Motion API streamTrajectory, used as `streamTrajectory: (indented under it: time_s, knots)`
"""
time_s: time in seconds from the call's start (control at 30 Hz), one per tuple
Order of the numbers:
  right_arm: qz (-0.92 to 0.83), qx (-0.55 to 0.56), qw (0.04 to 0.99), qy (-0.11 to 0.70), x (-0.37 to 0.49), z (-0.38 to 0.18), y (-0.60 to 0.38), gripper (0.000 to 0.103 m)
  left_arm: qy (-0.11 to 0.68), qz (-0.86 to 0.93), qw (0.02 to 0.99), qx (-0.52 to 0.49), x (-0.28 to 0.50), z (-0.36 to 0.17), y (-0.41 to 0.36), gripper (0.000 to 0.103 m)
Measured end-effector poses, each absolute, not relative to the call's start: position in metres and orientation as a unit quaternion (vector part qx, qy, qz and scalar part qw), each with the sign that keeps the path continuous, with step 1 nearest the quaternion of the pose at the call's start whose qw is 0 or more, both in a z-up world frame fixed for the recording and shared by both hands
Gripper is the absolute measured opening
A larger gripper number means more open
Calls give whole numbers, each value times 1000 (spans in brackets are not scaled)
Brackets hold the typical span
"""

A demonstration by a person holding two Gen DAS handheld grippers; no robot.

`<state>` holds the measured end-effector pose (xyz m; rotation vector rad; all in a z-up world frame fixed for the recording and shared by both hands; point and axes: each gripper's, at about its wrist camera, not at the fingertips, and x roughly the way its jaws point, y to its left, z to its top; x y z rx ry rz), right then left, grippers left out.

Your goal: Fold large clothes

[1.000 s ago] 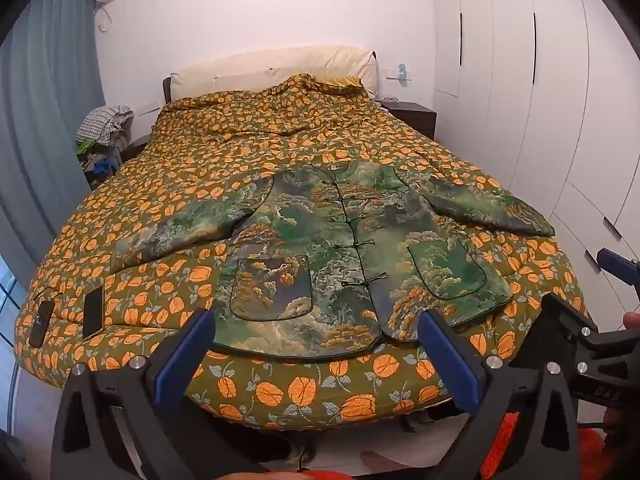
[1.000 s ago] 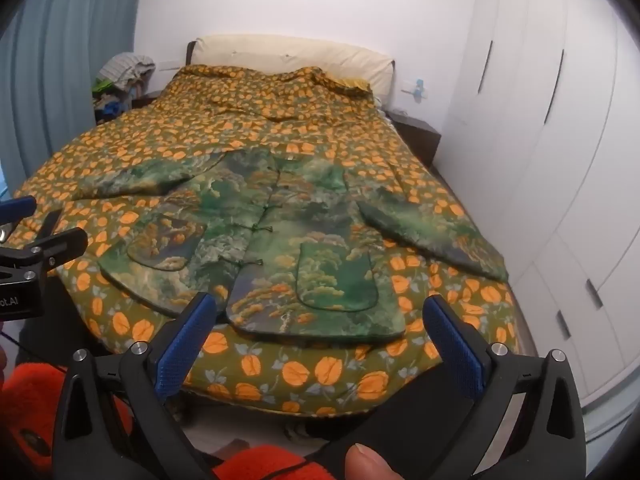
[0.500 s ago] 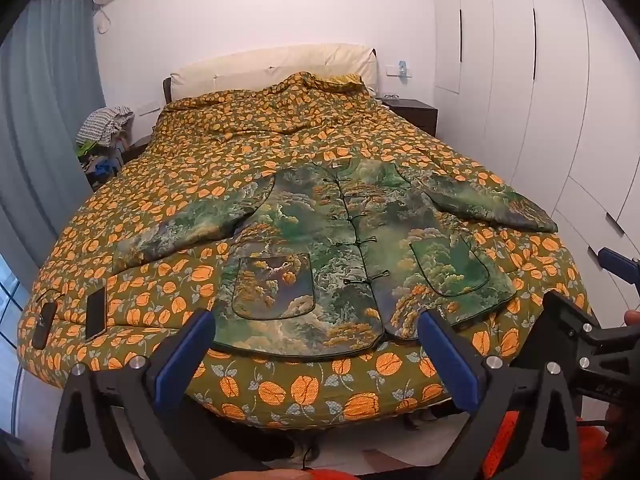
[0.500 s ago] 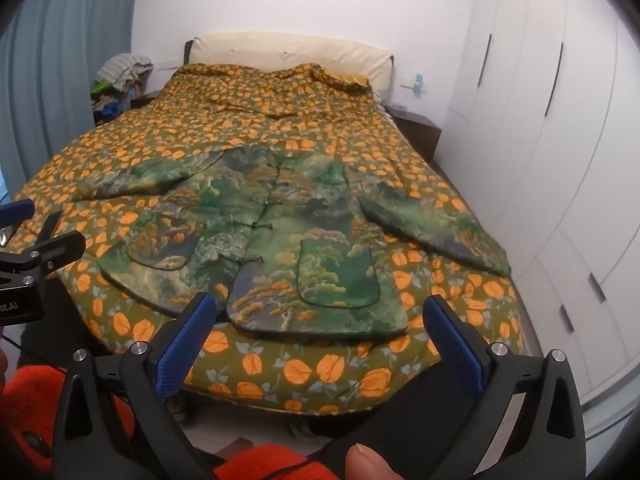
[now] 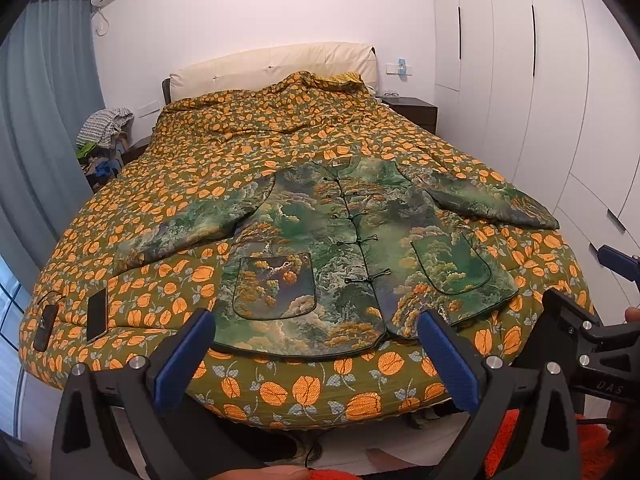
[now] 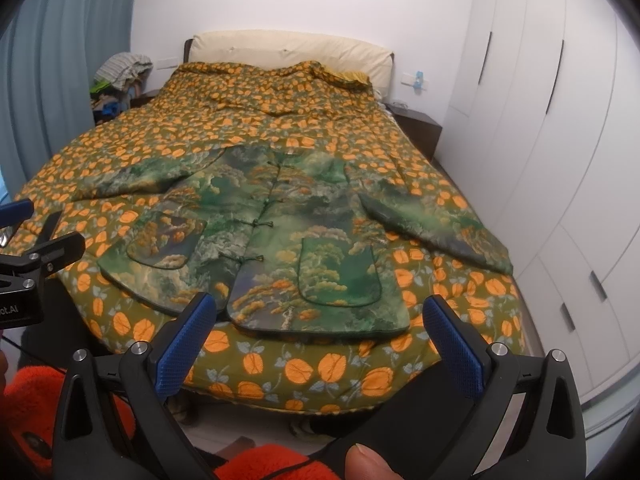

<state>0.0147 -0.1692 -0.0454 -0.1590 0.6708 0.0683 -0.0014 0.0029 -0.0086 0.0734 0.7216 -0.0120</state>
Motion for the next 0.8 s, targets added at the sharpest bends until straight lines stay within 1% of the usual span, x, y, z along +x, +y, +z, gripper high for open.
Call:
streamTrajectory:
  time_s: [0.8]
  knots:
    - [23, -68, 937, 341, 24, -47, -176, 103, 358, -8, 933, 39, 4, -10, -2, 103]
